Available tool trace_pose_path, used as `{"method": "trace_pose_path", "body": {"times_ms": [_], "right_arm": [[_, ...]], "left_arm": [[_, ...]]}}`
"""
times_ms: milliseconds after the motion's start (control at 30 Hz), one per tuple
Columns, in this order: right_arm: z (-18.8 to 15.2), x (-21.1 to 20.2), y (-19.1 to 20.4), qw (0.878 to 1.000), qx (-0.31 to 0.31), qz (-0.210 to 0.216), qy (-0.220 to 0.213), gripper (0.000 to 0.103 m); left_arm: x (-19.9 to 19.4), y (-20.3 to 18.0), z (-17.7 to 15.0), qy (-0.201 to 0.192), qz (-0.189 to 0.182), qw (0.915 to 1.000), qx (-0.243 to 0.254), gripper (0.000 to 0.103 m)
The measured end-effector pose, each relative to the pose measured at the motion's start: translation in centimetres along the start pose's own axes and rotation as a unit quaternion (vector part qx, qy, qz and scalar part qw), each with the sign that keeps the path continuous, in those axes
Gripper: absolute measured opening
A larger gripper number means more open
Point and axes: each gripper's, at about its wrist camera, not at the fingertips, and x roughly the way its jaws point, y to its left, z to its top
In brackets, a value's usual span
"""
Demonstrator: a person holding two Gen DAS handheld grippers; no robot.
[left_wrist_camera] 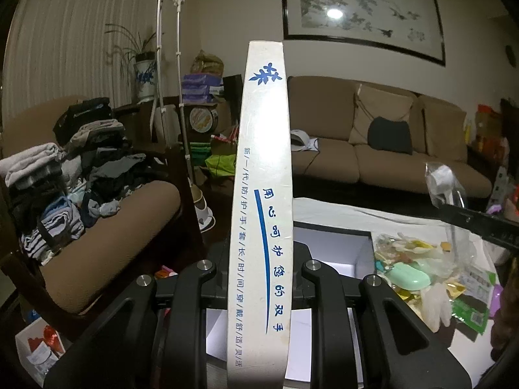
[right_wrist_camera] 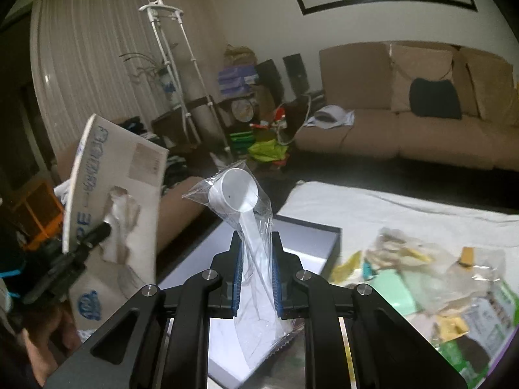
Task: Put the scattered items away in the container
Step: 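Lower the glove box into the black box with left while right drops the plastic bag in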
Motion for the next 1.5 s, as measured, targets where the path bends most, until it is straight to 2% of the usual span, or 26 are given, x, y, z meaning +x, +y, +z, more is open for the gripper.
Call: {"method": "trace_pose_path", "body": {"times_ms": [133, 267, 400, 667, 767, 833, 933, 1033, 1100, 1133, 1233, 1367, 1400, 1500], "right_arm": [[-0.2, 2.7, -0.6, 0.998, 0.038, -0.027, 0.030, 0.014], [-1.2, 6.8, -1.8, 0.993, 0.089, -0.008, 0.074, 0.014], [-2.9, 10.6, -1.9, 0.988, 0.111, 0.009, 0.111, 0.014], [-6.4, 15.7, -3.0, 0.976, 0.143, 0.000, 0.166, 0.014], [-7.0, 16.9, -2.9, 0.972, 0.157, 0.015, 0.172, 0.014], [-7.3, 17.6, -2.5, 0.971, 0.160, 0.019, 0.176, 0.015], [-7.3, 18.2, -1.8, 0.972, 0.151, 0.011, 0.180, 0.015], [-6.7, 18.1, -2.0, 0.975, 0.147, 0.007, 0.167, 0.015], [-6.2, 18.2, -2.2, 0.975, 0.150, 0.005, 0.165, 0.015], [-6.0, 18.3, -2.1, 0.975, 0.149, 0.003, 0.165, 0.015], [-5.8, 18.5, -2.1, 0.976, 0.148, -0.003, 0.160, 0.015], [-6.0, 19.3, -1.9, 0.974, 0.158, 0.001, 0.162, 0.017], [-6.2, 19.7, -1.8, 0.973, 0.160, 0.001, 0.168, 0.017], [-6.7, 20.6, -1.4, 0.971, 0.160, -0.003, 0.177, 0.017]], "left_arm": [[3.3, -1.0, -1.2, 0.047, 0.005, 0.9986, 0.024, 0.020], [6.4, -2.4, -2.7, 0.087, 0.010, 0.9953, 0.041, 0.020], [9.1, -3.4, -4.0, 0.115, 0.014, 0.9915, 0.060, 0.020], [13.5, -4.3, -5.4, 0.158, 0.016, 0.9838, 0.083, 0.020], [15.9, -4.7, -7.0, 0.190, 0.009, 0.9765, 0.102, 0.020], [17.2, -4.5, -7.7, 0.210, 0.013, 0.9728, 0.096, 0.020], [18.0, -4.8, -7.2, 0.205, 0.005, 0.9754, 0.081, 0.020], [17.8, -4.7, -5.5, 0.165, 0.000, 0.9843, 0.064, 0.020], [17.8, -4.0, -4.6, 0.158, -0.005, 0.9863, 0.047, 0.020], [18.1, -4.1, -4.6, 0.167, -0.010, 0.9846, 0.050, 0.020], [19.9, -4.9, -6.4, 0.220, 0.000, 0.9712, 0.092, 0.020], [21.9, -4.6, -8.7, 0.281, 0.009, 0.9543, 0.101, 0.020], [22.0, -4.4, -9.0, 0.286, 0.014, 0.9527, 0.101, 0.021], [21.6, -3.7, -8.5, 0.270, 0.043, 0.9586, 0.080, 0.033]]}}
